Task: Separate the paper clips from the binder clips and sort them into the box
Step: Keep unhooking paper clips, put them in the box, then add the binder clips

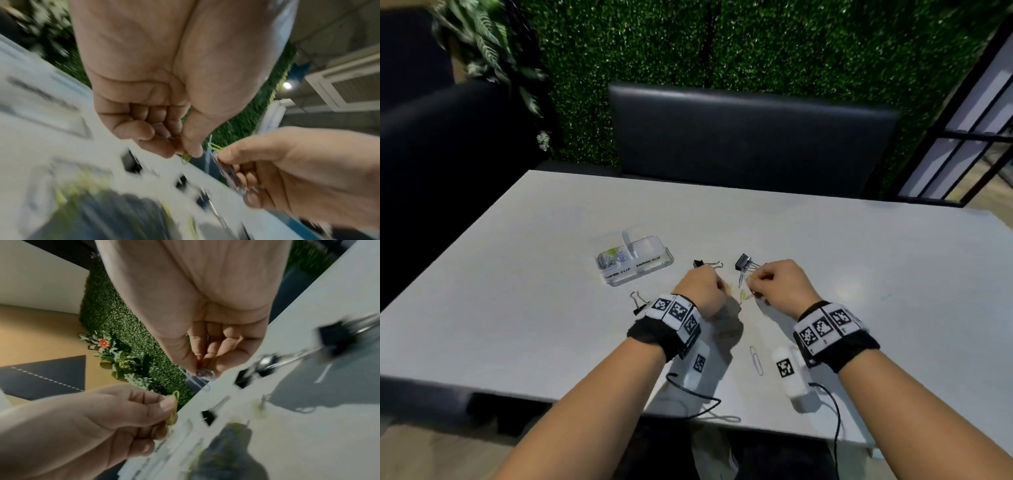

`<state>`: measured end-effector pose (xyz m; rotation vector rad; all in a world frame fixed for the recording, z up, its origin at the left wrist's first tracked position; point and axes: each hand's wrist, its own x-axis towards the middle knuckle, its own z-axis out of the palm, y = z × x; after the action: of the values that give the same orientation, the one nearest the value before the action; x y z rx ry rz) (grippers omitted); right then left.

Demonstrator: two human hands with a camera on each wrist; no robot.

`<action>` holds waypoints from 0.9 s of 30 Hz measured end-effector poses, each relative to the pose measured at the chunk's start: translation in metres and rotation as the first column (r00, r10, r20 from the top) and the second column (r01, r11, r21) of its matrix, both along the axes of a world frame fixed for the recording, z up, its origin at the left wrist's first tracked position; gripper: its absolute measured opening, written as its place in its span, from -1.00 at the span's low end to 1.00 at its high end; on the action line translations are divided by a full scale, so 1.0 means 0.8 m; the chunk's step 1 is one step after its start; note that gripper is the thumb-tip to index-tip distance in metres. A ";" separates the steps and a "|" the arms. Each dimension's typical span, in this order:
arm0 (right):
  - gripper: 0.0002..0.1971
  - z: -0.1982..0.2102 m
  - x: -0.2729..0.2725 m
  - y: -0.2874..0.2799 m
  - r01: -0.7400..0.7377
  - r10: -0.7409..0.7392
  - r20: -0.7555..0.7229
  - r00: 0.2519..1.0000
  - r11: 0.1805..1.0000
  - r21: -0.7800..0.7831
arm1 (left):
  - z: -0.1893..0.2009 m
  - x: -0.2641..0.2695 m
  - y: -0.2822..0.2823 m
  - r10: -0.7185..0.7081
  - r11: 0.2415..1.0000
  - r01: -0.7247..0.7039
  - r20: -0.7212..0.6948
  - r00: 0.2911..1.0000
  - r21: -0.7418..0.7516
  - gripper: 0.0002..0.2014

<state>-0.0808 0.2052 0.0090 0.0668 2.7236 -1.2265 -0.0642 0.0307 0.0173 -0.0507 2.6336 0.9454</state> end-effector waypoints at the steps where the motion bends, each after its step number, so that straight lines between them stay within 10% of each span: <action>1: -0.85 0.002 -0.008 -0.016 -0.025 0.025 -0.012 1.000 0.999 -0.040 | 0.003 -0.004 -0.020 0.049 0.998 -0.048 -0.024 0.999 0.039 -0.77; 15: -0.87 0.009 -0.107 -0.284 -0.233 0.238 0.060 0.969 0.969 -0.085 | -0.010 -0.067 -0.239 0.634 0.772 -0.614 -0.148 0.759 0.163 -0.82; 22: -0.88 0.031 -0.089 -0.219 -0.246 0.247 -0.001 0.969 0.967 -0.065 | 0.007 -0.039 -0.207 0.506 0.862 -0.471 -0.294 0.811 0.187 -0.82; 27: -0.79 0.019 -0.035 -0.085 -0.348 0.342 0.065 0.938 0.926 0.148 | -0.004 0.003 -0.114 0.061 0.998 -0.053 -0.221 0.973 0.044 -0.70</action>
<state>-0.1091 0.1369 0.0240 -0.3541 2.6432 -0.9011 -0.0614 -0.0605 0.0140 -0.0114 2.8307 1.0773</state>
